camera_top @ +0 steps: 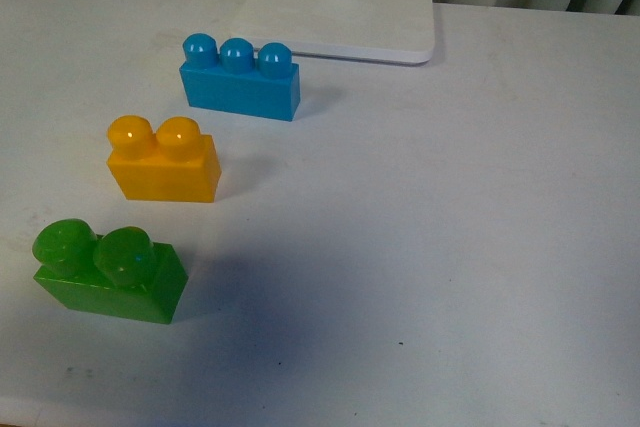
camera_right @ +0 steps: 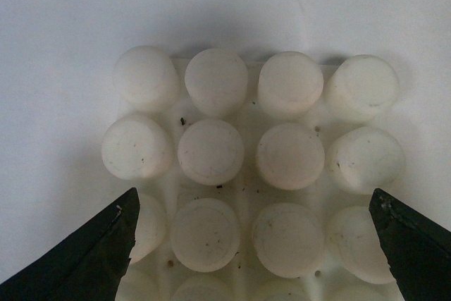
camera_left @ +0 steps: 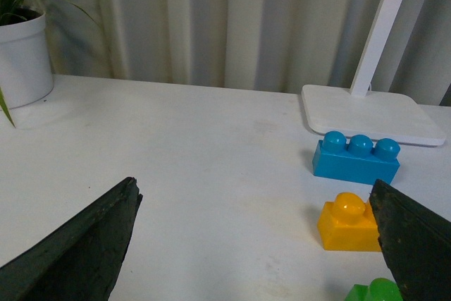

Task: Insert yellow block into base center

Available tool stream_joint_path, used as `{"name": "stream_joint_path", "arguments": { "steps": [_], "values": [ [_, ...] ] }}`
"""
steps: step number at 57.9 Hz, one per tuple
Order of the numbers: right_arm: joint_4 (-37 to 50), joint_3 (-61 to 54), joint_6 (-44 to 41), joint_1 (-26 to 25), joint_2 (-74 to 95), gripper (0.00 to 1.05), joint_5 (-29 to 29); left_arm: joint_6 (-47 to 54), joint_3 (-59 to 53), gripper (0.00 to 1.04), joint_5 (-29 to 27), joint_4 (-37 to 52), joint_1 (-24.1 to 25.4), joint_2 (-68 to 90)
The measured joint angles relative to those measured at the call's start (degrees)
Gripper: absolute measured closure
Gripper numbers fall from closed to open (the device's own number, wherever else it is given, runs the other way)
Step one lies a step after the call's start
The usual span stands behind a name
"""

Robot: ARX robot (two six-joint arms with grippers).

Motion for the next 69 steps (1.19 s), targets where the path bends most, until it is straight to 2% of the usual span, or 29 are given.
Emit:
{"name": "stream_joint_path", "arguments": {
  "steps": [16, 25, 46, 69],
  "values": [
    [-2.8, 1.7, -0.1, -2.3, 0.0, 0.09, -1.3, 0.0, 0.0, 0.06, 0.0, 0.0, 0.0, 0.0],
    [-2.6, 1.5, -3.5, -2.7, 0.4, 0.09, -0.2, 0.0, 0.0, 0.06, 0.0, 0.0, 0.0, 0.0],
    [-0.5, 1.0, -5.5, 0.0, 2.9, 0.08, 0.5, 0.0, 0.0, 0.06, 0.0, 0.0, 0.0, 0.0],
    [-0.9, -1.3, -2.4, 3.1, 0.8, 0.08, 0.7, 0.0, 0.0, 0.06, 0.0, 0.0, 0.0, 0.0]
  ]
}}
